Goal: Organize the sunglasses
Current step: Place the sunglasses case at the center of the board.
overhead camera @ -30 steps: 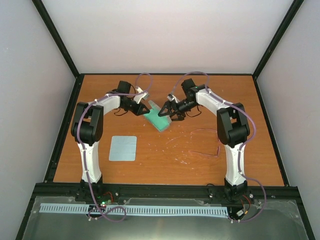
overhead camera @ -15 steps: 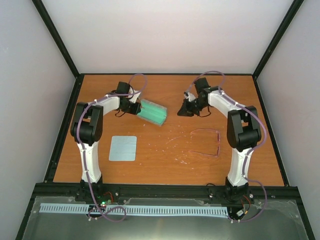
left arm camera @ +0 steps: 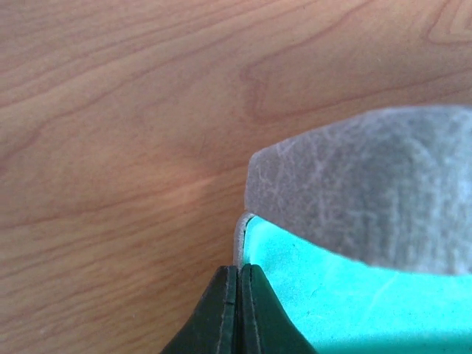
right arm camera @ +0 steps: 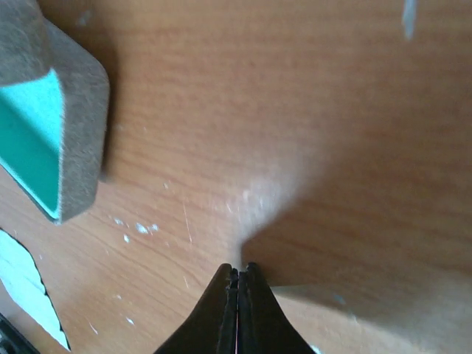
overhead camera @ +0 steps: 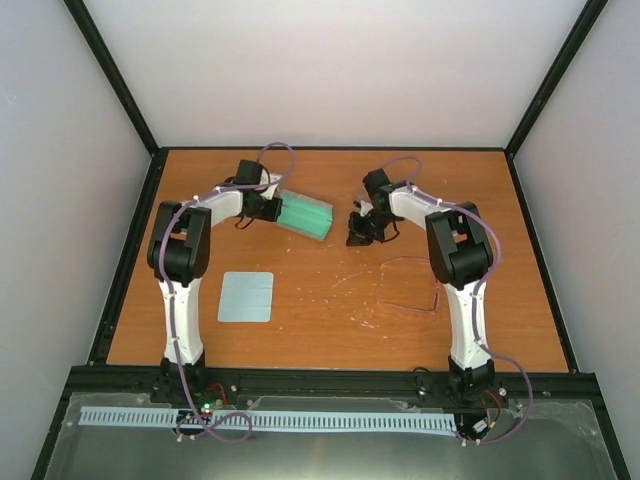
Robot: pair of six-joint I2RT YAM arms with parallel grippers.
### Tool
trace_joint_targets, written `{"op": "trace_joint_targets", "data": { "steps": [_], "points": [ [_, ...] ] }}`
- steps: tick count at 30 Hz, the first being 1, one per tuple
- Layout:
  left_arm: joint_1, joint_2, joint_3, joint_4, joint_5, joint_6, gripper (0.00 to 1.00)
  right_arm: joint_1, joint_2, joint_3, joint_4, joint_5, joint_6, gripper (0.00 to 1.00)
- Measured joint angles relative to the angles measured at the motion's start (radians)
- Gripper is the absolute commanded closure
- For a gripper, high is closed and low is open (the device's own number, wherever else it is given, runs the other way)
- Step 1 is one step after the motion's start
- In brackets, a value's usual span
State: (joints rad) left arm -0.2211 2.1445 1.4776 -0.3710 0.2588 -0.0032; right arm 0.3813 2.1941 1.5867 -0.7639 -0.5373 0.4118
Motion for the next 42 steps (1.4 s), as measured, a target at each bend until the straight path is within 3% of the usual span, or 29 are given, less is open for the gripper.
{"op": "trace_joint_targets", "data": {
  "steps": [4,14,24,29,32,35,42],
  "points": [
    [-0.003,0.013,0.010,0.023,-0.006,-0.002,0.95,0.002,0.037,0.059,0.008,0.006,0.020,0.97],
    [-0.016,0.006,-0.021,0.066,-0.013,-0.006,0.71,0.029,0.105,0.164,0.028,0.001,0.059,0.97],
    [-0.019,-0.072,-0.135,0.082,0.006,-0.006,0.74,0.039,0.116,0.172,0.072,-0.005,0.105,0.97],
    [-0.032,-0.093,-0.164,0.079,0.014,-0.006,0.71,0.040,0.118,0.174,0.087,-0.008,0.114,0.97],
    [-0.047,-0.104,-0.175,0.077,0.000,-0.005,0.62,0.039,0.118,0.174,0.083,0.002,0.112,0.97],
    [-0.056,-0.110,-0.177,0.072,-0.008,-0.001,0.46,0.039,0.118,0.174,0.082,0.006,0.105,0.96],
    [-0.066,-0.164,-0.230,0.045,-0.024,0.002,0.42,0.041,0.103,0.155,0.091,0.027,0.098,0.96]
  ]
}}
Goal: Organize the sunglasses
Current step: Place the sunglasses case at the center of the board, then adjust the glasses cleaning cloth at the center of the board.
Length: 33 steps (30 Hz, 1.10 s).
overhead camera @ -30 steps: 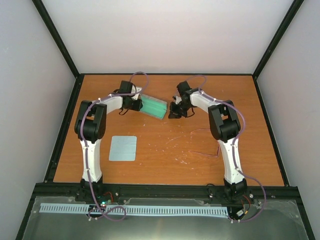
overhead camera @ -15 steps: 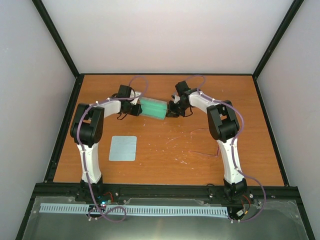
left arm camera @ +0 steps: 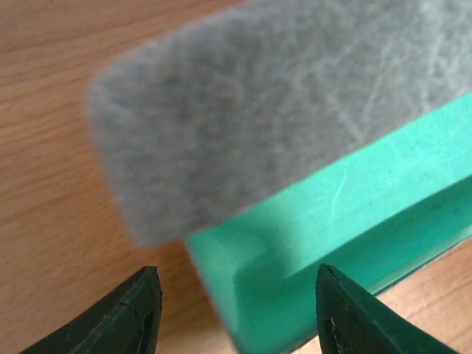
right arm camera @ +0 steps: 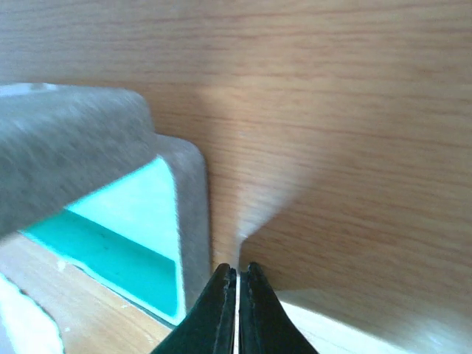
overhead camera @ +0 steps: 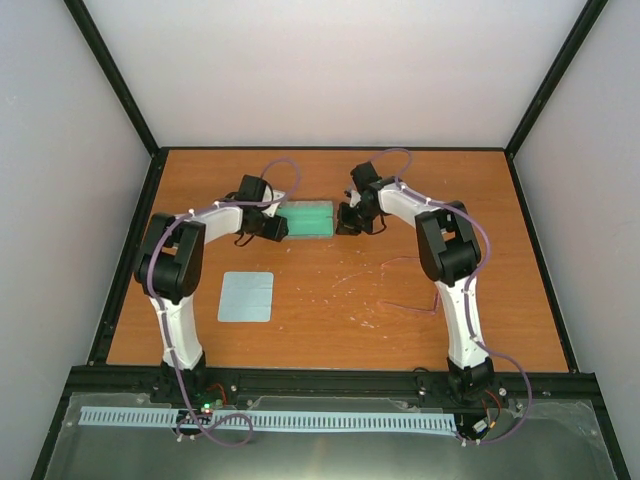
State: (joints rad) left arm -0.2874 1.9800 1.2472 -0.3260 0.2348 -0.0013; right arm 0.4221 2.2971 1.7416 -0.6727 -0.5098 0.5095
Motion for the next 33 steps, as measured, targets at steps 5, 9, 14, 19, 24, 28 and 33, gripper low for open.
{"op": "trace_joint_targets", "data": {
  "steps": [5,9,14,19,24,28,33],
  "points": [
    [0.019,-0.080,-0.038,-0.041,-0.049,0.002,0.42,0.011,-0.082,-0.056,-0.063,0.145,-0.039,0.79],
    [0.082,-0.201,-0.087,-0.074,-0.018,0.020,0.40,0.050,-0.206,-0.109,-0.111,0.239,-0.068,0.71],
    [0.255,-0.340,-0.131,-0.114,0.101,0.088,0.40,0.181,-0.307,-0.113,-0.133,0.272,-0.085,0.69],
    [0.412,-0.362,-0.141,-0.188,0.245,0.177,0.45,0.327,-0.251,-0.013,-0.178,0.250,-0.091,0.68],
    [0.488,-0.336,-0.147,-0.275,0.343,0.230,0.46,0.418,-0.126,0.128,-0.210,0.235,-0.117,0.68],
    [0.508,-0.335,-0.149,-0.329,0.356,0.274,0.46,0.459,-0.065,0.167,-0.228,0.224,-0.130,0.69],
    [0.526,-0.336,-0.163,-0.337,0.355,0.317,0.46,0.478,-0.006,0.229,-0.250,0.245,-0.136,0.69]
  ]
}}
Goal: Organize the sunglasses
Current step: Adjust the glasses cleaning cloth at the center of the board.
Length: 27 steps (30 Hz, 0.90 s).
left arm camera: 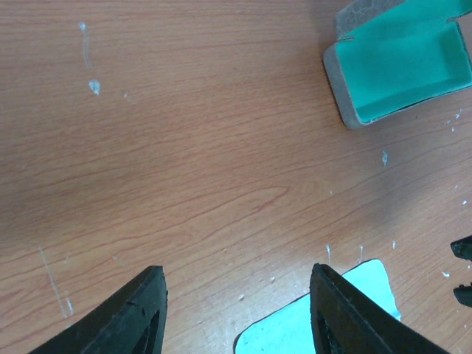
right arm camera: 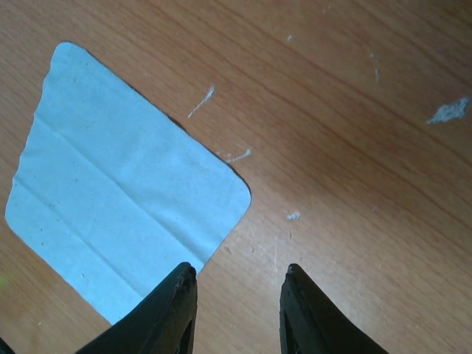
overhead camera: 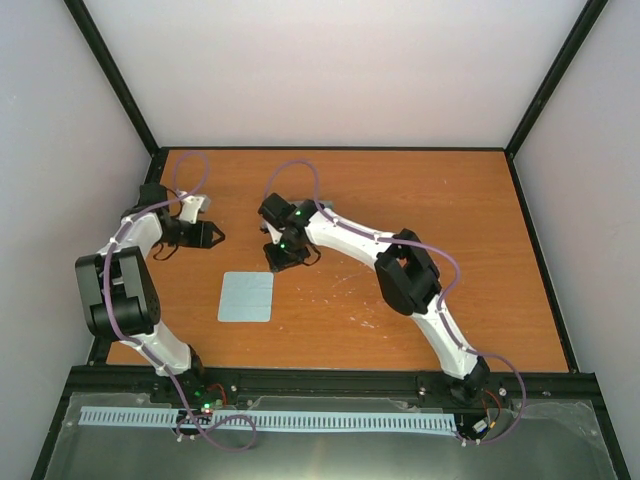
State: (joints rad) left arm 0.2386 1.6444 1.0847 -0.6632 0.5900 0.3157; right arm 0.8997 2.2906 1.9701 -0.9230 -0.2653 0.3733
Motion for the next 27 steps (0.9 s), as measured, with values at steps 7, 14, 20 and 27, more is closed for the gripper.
{"op": "trace_joint_targets", "data": {
  "steps": [7,14,20,27],
  "points": [
    [0.019,-0.013,-0.031,0.002,0.018,0.019,0.45,0.004,0.081,0.084,-0.001,0.008,0.033,0.71],
    [0.019,-0.034,-0.038,0.014,0.041,0.020,0.46,0.006,0.190,0.217,-0.040,0.023,0.053,0.70],
    [0.019,-0.037,-0.045,0.019,0.062,0.019,0.45,0.011,0.196,0.224,-0.074,0.032,0.053,0.70],
    [0.019,-0.056,-0.069,0.021,0.065,0.019,0.45,0.049,0.192,0.201,-0.089,0.045,0.035,0.71]
  ]
}}
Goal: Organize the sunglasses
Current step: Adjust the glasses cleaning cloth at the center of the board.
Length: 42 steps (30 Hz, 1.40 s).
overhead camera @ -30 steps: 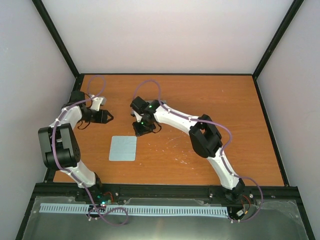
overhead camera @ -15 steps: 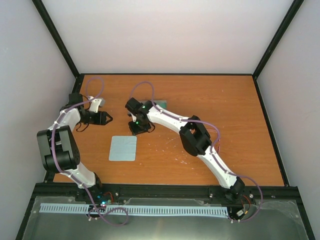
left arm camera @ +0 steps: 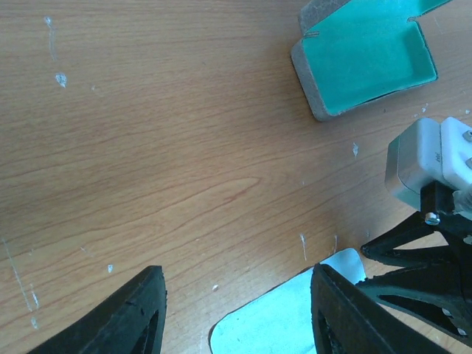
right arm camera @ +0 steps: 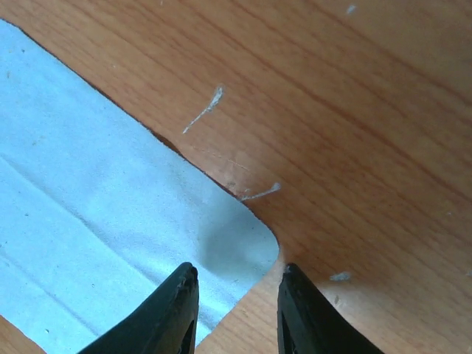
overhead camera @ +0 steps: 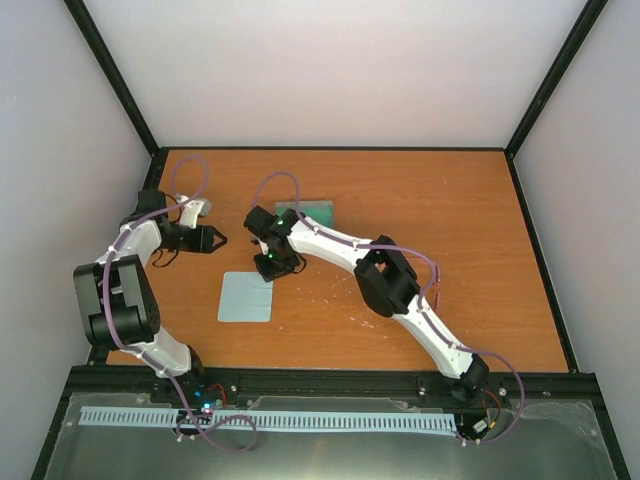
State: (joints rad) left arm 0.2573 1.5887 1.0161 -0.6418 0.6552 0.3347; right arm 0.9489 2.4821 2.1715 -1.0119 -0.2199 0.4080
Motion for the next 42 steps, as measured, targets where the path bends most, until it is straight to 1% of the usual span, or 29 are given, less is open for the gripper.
{"op": "trace_joint_targets", "data": {
  "steps": [2,8,14,23,24,28,29,37,42],
  "points": [
    [0.000,-0.006,-0.010,0.006,0.001,0.000,0.45,0.005,-0.003,-0.008,0.002,0.000,-0.003,0.72],
    [0.000,-0.008,-0.042,0.021,0.001,-0.001,0.45,0.006,-0.015,-0.034,0.013,-0.001,-0.009,0.87],
    [0.000,-0.008,-0.072,0.022,0.001,0.018,0.45,0.007,-0.015,-0.038,0.010,-0.010,-0.023,0.97],
    [0.000,-0.009,-0.167,0.013,-0.017,0.101,0.46,0.021,-0.015,-0.046,0.011,-0.031,-0.042,0.97],
    [0.000,-0.009,-0.171,0.013,-0.019,0.110,0.47,0.021,-0.017,-0.049,0.014,-0.030,-0.043,0.97],
    [0.000,-0.009,-0.179,0.013,-0.032,0.154,0.62,0.023,-0.031,-0.075,0.035,-0.021,-0.043,0.97],
    [0.000,-0.009,-0.180,0.012,-0.036,0.160,0.63,0.023,-0.033,-0.079,0.038,-0.018,-0.043,0.97],
    [-0.012,-0.007,-0.198,0.023,-0.105,0.236,0.62,0.030,-0.041,-0.092,0.051,0.004,-0.034,0.97],
    [-0.039,0.011,-0.216,0.037,-0.140,0.261,0.60,0.030,-0.041,-0.092,0.051,0.005,-0.030,0.97]
  ]
}}
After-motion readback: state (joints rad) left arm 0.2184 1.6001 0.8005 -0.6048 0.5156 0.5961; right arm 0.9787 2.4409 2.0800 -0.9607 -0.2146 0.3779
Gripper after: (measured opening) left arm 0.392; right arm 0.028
